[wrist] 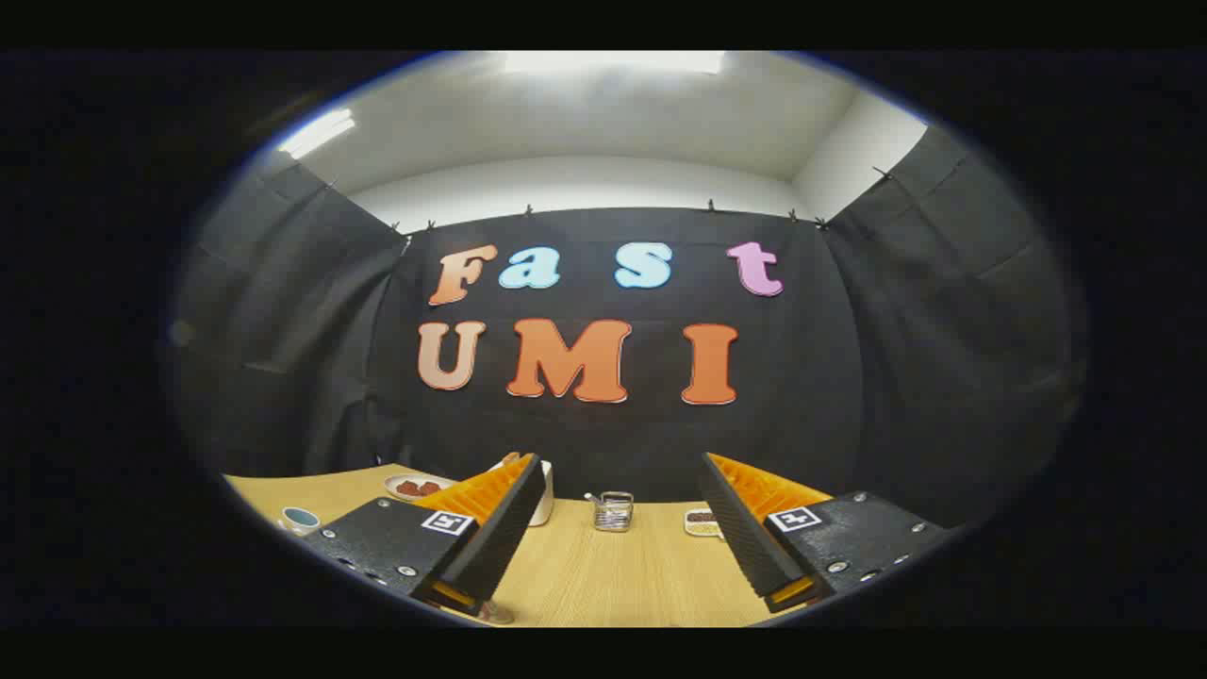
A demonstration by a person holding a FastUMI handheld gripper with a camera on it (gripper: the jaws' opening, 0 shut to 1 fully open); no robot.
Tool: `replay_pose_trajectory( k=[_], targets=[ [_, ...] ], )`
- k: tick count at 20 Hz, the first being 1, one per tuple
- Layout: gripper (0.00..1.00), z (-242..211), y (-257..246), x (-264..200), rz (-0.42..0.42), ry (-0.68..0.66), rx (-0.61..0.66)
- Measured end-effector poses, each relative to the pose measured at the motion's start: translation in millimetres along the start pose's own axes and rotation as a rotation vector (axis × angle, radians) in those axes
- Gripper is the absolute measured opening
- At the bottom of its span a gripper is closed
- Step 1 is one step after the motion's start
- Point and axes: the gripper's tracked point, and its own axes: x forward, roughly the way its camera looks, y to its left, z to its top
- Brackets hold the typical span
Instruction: Take the bottle from table, then pour the juice into the cup, finally place the bottle on the coaster
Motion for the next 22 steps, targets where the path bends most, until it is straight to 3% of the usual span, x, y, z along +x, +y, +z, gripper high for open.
replay_pose_trajectory(
  k=[10,22],
  targets=[
    [0.97,13,30,-9,0.058,-0.032,0.030],
    [0.97,-2,46,-12,0.089,-0.015,0.049]
  ],
)
